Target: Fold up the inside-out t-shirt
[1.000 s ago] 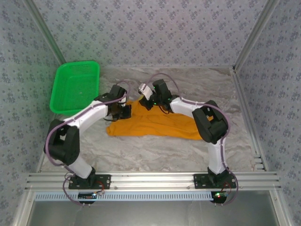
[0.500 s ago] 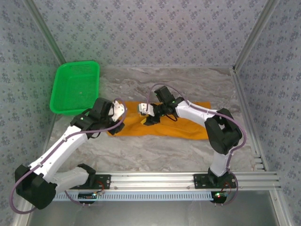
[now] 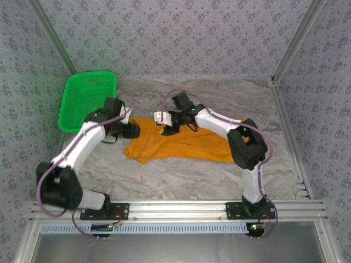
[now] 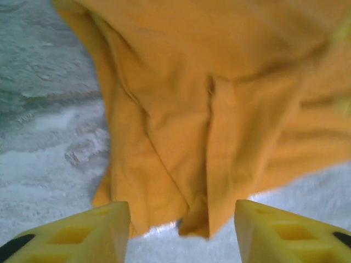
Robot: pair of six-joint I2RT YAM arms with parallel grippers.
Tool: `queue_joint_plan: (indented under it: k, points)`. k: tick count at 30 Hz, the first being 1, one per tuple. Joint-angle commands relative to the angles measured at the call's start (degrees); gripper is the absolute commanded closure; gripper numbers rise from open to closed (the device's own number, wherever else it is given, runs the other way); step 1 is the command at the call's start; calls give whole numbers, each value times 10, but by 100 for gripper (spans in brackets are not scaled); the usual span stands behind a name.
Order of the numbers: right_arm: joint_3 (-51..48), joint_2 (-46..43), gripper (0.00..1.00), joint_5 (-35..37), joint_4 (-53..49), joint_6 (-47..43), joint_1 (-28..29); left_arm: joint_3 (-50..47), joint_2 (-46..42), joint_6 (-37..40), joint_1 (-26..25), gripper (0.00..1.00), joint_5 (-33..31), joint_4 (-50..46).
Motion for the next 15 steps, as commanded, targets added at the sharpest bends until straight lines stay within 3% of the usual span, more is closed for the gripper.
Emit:
queue_joint_plan:
  k: [1,7,12,15]
  points:
    - [35,47,57,54,-10,24,21,53,75,-131,19,51,35,-13]
    - [80,96,57,37,1,51,43,77,160,-190,20,61,78,55]
    - [127,133,58,35,-55,25,43,114,220,-201,20,61,105,59]
    - [138,141,68,26,-98,-1,41,137,250,-194,20,61,96,49]
